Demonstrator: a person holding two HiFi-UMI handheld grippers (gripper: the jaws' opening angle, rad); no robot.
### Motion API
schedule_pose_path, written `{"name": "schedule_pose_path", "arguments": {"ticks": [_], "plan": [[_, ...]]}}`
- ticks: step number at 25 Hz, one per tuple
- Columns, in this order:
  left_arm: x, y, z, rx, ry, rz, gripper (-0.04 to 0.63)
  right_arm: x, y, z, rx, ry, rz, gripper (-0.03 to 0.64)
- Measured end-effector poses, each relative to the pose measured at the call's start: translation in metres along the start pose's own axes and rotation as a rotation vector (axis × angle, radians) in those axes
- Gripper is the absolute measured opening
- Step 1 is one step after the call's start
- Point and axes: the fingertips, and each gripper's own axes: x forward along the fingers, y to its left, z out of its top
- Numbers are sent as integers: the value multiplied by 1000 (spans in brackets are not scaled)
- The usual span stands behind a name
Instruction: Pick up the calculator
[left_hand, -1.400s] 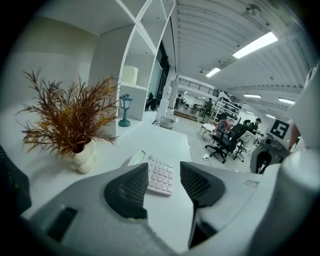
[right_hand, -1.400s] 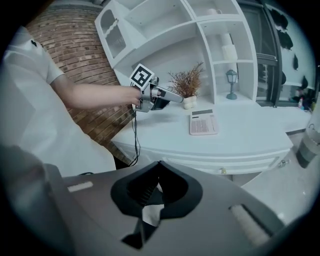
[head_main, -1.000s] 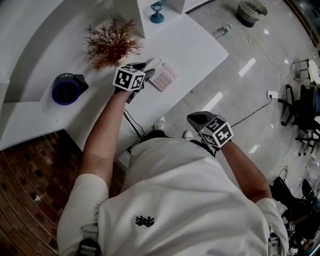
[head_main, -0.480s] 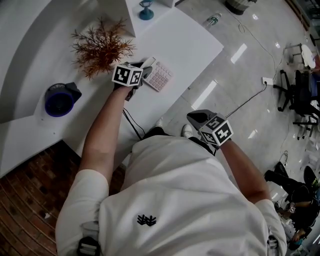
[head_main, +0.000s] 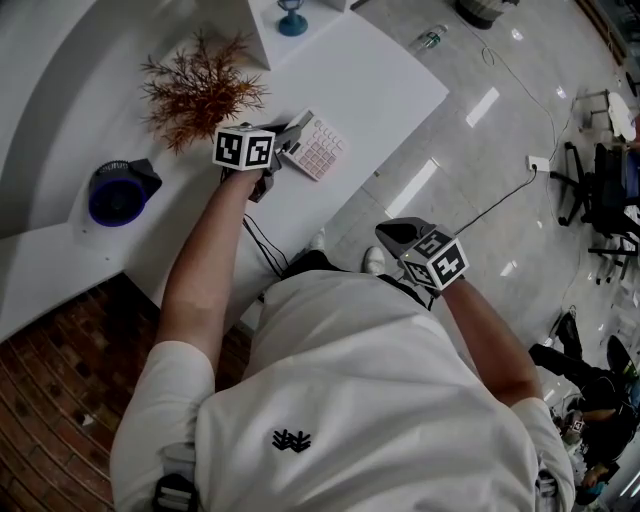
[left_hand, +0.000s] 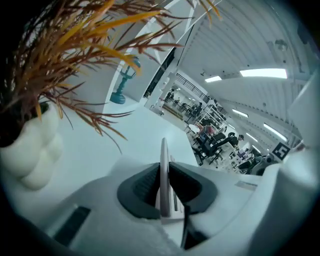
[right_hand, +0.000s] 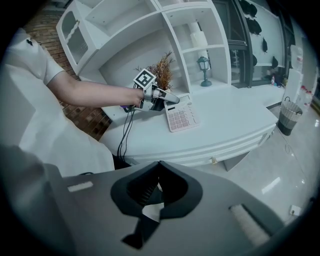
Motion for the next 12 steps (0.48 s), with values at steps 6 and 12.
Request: {"name": "schedule_pose_path", "arguments": {"ticks": [6,12], "plan": [[-10,-18,0,-24,-42,19,54,-9,-3,-6,-36,-9,37,12],[-30,-31,0,-53,-94,93,54,-20,-6,-22,-75,-14,78,12]]}}
